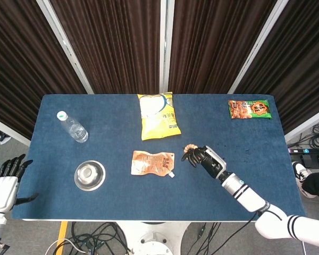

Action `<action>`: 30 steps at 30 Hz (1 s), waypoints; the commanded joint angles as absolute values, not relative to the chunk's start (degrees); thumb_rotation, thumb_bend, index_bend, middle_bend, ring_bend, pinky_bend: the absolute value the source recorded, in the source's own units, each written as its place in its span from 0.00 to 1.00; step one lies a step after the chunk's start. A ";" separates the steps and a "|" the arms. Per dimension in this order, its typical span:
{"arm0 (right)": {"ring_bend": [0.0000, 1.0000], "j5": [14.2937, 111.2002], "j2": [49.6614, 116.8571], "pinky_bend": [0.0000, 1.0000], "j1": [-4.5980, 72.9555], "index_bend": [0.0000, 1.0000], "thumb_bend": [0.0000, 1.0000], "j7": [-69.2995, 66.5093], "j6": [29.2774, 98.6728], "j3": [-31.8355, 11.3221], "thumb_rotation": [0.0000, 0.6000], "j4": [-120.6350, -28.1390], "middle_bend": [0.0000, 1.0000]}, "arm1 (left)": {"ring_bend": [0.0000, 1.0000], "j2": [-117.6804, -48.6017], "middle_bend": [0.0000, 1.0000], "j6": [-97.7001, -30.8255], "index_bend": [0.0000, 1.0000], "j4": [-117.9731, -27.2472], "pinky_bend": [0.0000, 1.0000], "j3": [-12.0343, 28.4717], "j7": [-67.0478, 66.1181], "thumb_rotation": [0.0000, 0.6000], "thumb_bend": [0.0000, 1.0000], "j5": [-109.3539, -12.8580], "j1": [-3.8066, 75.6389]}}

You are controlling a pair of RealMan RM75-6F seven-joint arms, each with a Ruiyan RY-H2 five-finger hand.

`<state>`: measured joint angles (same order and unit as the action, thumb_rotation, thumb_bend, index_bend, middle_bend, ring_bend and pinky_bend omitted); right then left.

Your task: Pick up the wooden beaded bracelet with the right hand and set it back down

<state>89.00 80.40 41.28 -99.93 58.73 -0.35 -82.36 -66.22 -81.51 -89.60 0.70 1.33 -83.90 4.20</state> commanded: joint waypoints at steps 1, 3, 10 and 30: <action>0.42 88.79 80.51 0.00 41.08 0.81 0.72 -98.68 58.43 -0.71 0.48 -82.53 0.76 | 0.00 -66.27 0.01 -81.37 0.15 -89.51 0.04 0.66 1.47 1.00 0.00 -83.92 4.27; 0.42 88.86 80.57 0.00 41.04 0.81 0.77 -97.72 58.32 -0.81 0.48 -82.43 0.75 | 0.00 -66.29 0.01 -81.21 0.15 -89.39 0.04 0.59 1.56 1.00 0.00 -83.90 4.30; 0.35 90.03 80.61 0.00 40.85 0.68 1.00 -93.67 58.70 -0.78 0.48 -81.36 0.70 | 0.00 -66.45 0.01 -81.09 0.15 -89.00 0.04 0.56 1.99 1.00 0.00 -83.83 4.31; 0.27 91.65 80.61 0.00 40.92 0.52 1.00 -90.57 59.37 -0.69 0.50 -79.15 0.57 | 0.00 -66.59 0.01 -81.10 0.15 -88.68 0.04 0.35 2.42 1.00 0.00 -84.04 4.29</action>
